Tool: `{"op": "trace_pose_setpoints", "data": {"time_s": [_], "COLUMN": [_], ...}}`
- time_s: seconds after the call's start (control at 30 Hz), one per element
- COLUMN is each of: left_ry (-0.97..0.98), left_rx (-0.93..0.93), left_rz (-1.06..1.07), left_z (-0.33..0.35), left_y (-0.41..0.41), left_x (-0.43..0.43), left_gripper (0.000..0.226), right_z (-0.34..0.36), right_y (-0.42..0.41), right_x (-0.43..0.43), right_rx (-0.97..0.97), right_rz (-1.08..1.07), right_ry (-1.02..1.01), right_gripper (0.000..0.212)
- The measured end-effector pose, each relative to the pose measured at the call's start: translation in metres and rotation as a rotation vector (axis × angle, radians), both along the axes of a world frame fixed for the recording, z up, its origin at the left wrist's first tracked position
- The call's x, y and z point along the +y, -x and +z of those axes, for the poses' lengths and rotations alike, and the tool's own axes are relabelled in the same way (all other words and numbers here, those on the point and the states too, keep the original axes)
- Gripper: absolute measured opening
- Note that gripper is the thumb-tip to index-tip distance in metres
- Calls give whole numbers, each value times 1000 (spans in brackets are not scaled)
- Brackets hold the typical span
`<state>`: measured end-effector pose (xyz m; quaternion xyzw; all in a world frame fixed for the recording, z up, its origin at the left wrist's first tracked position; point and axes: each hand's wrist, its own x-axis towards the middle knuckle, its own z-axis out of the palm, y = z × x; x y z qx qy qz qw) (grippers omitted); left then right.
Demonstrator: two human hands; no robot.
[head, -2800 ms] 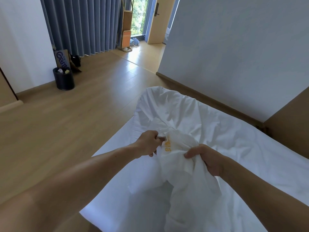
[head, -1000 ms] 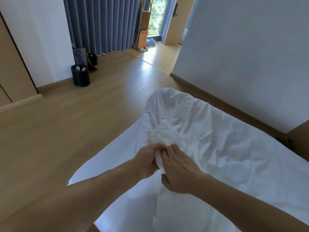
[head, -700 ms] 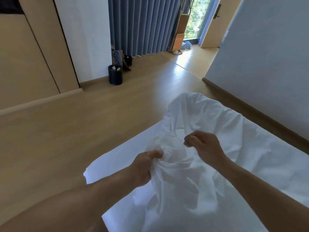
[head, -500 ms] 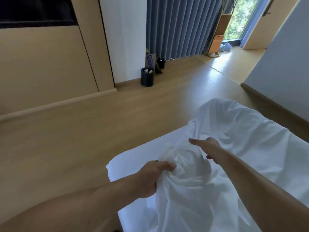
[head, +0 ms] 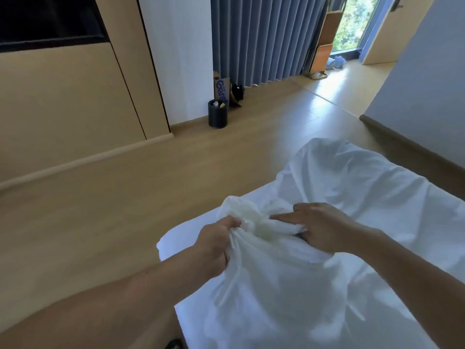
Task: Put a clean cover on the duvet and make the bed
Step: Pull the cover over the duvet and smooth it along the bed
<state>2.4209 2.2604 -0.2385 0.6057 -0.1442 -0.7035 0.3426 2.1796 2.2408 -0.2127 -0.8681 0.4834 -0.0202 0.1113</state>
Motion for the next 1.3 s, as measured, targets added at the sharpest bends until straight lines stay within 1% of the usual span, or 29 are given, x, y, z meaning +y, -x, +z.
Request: {"op": "trace_pose_setpoints", "data": {"time_s": [0.03,0.07,0.17,0.27,0.33,0.4,0.43,0.5,0.57,0.6,0.67,0.73,0.8,0.87,0.9,0.97,1.03,1.07,1.13,1.2,1.3], "left_ry": [7,15,38,65,90,102,103,93,77,73,72,75,82,89,92,97,97,95,90,84,118], "left_rx": [13,21,10,-27,-52,-60,-62,-47,-45,-50,-55,-62,-66,-44,-25,44,184,264,361,360,353], "left_rz": [-4,-11,-46,-90,-116,-146,-163,-189,-200,-197,-182,-166,-161,-171,-173,-182,-166,-143,-100,-81,-157], "left_z": [1,2,4,4,5,6,6,7,7,6,4,2,0,2,2,6,7,6,1,-5,-6], "left_y": [3,6,9,7,5,3,2,-1,-4,-5,-6,-5,-4,-2,-2,-4,-10,-12,-13,-11,-3], "left_x": [2,4,12,22,29,33,35,36,37,37,38,39,38,37,37,37,38,39,41,44,49], "left_gripper": [33,33,28,29,29,27,29,41,53,52,43,36,35,43,49,53,62,63,49,34,31], "right_z": [-2,-2,-5,-10,-11,-10,-9,-11,-10,-7,1,5,5,4,3,2,0,0,-1,-1,-5], "right_y": [4,5,-1,-19,-29,-40,-46,-57,-64,-65,-61,-57,-54,-52,-51,-46,-42,-41,-41,-42,-41], "right_x": [11,21,44,56,57,54,52,50,53,54,53,50,48,48,48,45,42,41,43,45,47], "right_rx": [57,83,130,111,104,140,176,255,252,186,2,-145,-169,-126,-114,-134,-151,-148,-170,-226,-275], "right_rz": [62,121,258,288,243,194,175,136,132,113,36,15,23,58,70,62,42,33,18,-20,-65], "right_ry": [115,223,445,483,485,490,483,445,357,283,72,-10,-58,-137,-164,-203,-213,-210,-211,-218,-185], "right_gripper": [73,69,49,50,52,48,49,55,51,48,42,39,40,50,54,54,50,47,38,29,25]}}
